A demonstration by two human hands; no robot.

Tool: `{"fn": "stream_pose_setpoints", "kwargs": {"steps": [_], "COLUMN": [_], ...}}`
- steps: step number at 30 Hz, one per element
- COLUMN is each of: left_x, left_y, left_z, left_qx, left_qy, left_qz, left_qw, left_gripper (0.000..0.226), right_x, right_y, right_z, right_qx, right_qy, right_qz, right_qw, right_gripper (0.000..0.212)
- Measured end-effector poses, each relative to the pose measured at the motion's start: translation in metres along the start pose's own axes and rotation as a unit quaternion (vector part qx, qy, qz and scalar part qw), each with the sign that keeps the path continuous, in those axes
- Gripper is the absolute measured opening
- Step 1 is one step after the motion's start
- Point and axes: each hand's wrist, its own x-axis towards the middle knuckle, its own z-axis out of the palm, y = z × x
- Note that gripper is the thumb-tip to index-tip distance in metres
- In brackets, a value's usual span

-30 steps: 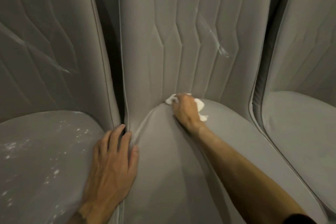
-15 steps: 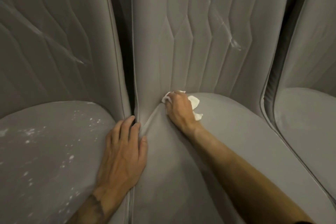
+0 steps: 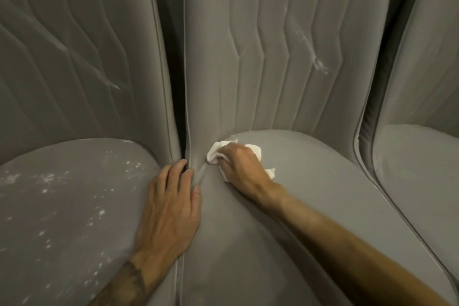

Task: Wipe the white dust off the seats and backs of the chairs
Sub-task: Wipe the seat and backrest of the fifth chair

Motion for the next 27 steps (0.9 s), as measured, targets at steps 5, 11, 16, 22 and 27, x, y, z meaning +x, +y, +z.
{"fn": "stream_pose_setpoints", "kwargs": {"steps": [5, 11, 16, 22, 27], "left_x": [0.000, 0.000, 0.001, 0.004, 0.002], "left_y": [0.001, 0.000, -0.002, -0.014, -0.021], "left_z": [-0.002, -0.005, -0.011, -0.009, -0.015], "left_qx": [-0.008, -0.034, -0.075, -0.111, -0.068], "left_qy": [0.010, 0.016, 0.003, 0.007, 0.007], "left_qz": [-0.005, 0.001, -0.001, 0.012, 0.045], "left_qw": [1.000, 0.999, 0.997, 0.994, 0.997], "left_gripper": [0.042, 0.041, 0.042, 0.046, 0.040], "right_x": [0.023, -0.024, -0.005, -0.054, -0.012], "right_y": [0.014, -0.024, -0.021, -0.037, -0.030], "right_z": [-0.007, 0.016, -0.006, 0.017, -0.007], "right_qx": [0.012, 0.019, 0.030, 0.039, 0.030], "right_qy": [0.038, -0.062, -0.009, -0.013, -0.017], "right_qz": [0.097, 0.017, 0.023, -0.084, -0.034], "right_qw": [0.995, 0.998, 0.999, 0.996, 0.999], "right_gripper": [0.020, 0.032, 0.022, 0.019, 0.021]}}
